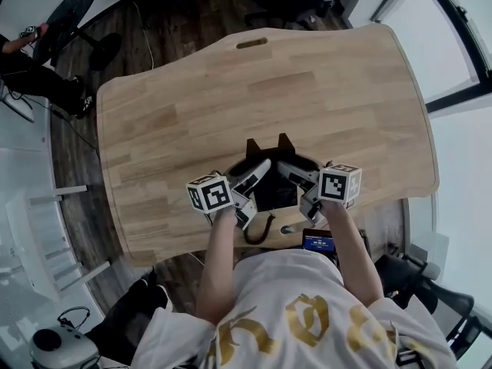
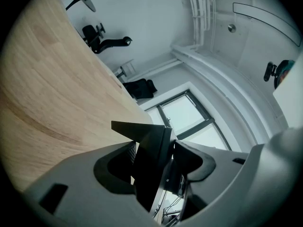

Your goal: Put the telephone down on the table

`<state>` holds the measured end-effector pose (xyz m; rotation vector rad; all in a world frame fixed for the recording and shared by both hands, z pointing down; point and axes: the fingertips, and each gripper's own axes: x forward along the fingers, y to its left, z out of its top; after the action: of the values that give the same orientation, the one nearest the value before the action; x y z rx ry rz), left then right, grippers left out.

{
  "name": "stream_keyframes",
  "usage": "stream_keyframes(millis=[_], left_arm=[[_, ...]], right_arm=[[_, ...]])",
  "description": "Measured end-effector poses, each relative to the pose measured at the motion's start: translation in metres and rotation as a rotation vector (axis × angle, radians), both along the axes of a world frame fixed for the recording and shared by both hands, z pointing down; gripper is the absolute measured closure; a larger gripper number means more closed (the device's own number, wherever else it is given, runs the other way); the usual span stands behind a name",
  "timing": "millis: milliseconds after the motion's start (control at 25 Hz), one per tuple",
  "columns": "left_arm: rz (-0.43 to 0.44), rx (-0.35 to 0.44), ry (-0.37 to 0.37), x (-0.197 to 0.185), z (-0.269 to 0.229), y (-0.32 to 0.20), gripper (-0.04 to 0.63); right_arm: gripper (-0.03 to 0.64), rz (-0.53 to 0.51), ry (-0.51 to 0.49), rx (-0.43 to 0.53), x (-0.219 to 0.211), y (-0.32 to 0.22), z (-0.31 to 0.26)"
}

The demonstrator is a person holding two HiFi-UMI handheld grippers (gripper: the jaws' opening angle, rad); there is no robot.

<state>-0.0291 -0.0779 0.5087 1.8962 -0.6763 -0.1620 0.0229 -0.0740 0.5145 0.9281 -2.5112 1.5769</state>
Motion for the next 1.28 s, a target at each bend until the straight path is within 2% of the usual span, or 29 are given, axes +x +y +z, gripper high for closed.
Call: stream_keyframes(millis=[1280], left_arm=[[-0.031, -0.105, 0.026, -0.011, 0.057, -0.049, 0.356]], right_arm=[[0.379, -0.038, 0.033, -0.115, -0.011, -0.050, 0.055]])
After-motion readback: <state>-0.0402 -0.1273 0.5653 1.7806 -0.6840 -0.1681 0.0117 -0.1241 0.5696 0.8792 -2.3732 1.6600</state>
